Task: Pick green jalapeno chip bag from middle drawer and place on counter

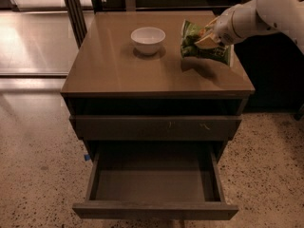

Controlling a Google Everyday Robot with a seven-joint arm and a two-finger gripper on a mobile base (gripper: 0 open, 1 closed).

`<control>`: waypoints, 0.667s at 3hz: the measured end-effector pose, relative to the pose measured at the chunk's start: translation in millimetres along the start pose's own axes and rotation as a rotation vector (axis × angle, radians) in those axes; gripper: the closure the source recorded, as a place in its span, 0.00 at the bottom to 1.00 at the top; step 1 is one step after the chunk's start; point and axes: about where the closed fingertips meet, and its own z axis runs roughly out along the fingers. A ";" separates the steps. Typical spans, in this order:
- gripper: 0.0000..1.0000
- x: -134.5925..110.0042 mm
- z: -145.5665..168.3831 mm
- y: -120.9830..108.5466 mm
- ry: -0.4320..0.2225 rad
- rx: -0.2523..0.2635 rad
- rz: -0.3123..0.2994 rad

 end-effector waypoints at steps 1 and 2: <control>0.92 6.5 18.2 7.8 0.017 -0.044 0.008; 0.69 6.9 19.6 10.3 0.020 -0.054 0.008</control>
Offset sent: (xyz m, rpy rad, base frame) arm 0.0059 0.0056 -0.0161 -0.0013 0.0371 0.0117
